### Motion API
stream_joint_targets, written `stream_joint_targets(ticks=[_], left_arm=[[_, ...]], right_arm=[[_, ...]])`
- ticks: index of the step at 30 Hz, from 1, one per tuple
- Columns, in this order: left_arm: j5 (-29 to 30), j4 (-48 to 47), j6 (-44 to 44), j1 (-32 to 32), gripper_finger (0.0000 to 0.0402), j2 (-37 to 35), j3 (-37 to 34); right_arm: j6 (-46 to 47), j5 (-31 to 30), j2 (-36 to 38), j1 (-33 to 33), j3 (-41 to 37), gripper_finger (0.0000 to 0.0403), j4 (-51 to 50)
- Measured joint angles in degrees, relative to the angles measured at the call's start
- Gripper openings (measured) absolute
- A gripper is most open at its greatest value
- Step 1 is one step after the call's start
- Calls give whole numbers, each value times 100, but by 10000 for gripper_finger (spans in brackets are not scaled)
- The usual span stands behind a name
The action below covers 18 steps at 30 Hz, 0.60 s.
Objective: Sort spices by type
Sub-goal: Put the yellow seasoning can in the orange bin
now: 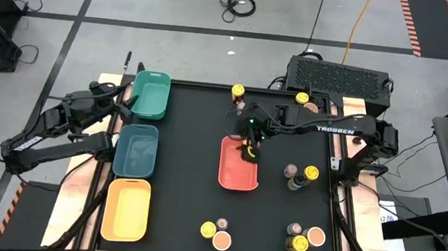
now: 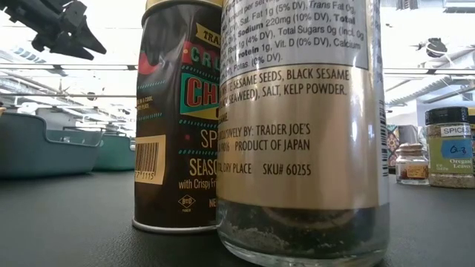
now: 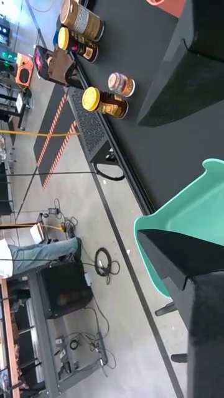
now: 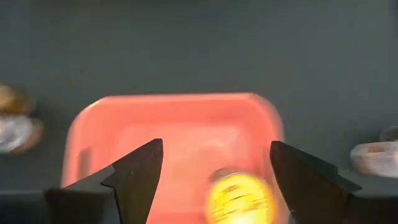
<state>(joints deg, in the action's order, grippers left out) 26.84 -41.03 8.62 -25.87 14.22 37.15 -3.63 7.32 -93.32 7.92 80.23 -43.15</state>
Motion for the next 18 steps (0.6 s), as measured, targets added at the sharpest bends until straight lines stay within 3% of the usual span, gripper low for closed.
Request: stream_joint_targets(ticks=[4, 10, 18], left_arm=[[-248, 79, 8, 1, 286, 0, 0], [-1503, 863, 295, 2, 286, 3, -65], [-2492, 1859, 774, 4, 286, 11, -1010]], right_arm=[[473, 210, 0, -278, -2, 291, -425], [1313, 168, 23, -637, -2, 290, -1107], [2120, 1, 80, -1091, -2, 290, -1997]])
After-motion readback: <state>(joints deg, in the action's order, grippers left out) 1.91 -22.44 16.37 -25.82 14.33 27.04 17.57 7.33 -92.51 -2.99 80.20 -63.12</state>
